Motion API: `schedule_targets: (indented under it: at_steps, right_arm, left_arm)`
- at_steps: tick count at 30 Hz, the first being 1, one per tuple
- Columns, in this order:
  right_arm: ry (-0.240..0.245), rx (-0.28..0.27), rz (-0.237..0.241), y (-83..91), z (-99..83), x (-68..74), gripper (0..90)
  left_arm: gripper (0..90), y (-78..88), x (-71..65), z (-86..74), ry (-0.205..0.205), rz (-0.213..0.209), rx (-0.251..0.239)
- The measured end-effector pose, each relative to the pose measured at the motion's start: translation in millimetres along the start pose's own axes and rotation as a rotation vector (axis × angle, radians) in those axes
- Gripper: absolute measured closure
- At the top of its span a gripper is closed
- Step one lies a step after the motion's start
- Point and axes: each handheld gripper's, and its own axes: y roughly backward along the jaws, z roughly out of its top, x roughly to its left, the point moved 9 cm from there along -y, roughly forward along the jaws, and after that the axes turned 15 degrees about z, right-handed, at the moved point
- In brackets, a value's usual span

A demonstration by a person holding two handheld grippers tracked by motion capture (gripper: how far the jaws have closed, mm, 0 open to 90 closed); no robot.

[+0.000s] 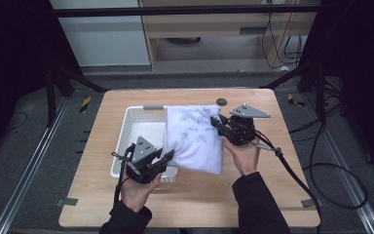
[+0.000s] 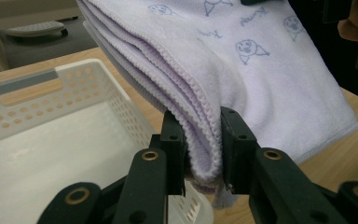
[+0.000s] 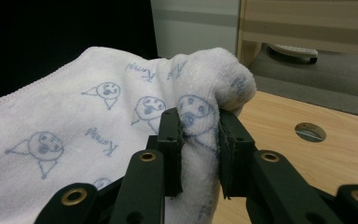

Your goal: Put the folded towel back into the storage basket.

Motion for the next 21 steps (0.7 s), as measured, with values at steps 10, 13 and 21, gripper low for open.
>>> schedule_targets:
  at_steps: [10,13,21]
  right_arm:
    - [0.02,-0.003,0.014,-16.1,8.1,11.6,73.7]
    - [0.013,-0.01,0.026,-20.2,9.0,13.8,73.6]
    - [0.032,-0.003,0.038,-33.2,16.0,23.4,73.7]
  left_arm:
    - [72.4,6.0,17.6,-0.7,0.012,0.024,-0.01]
    - [72.4,7.7,22.4,-1.6,0.018,0.028,-0.012]
    - [72.4,12.9,36.5,-4.1,0.033,0.047,-0.015]
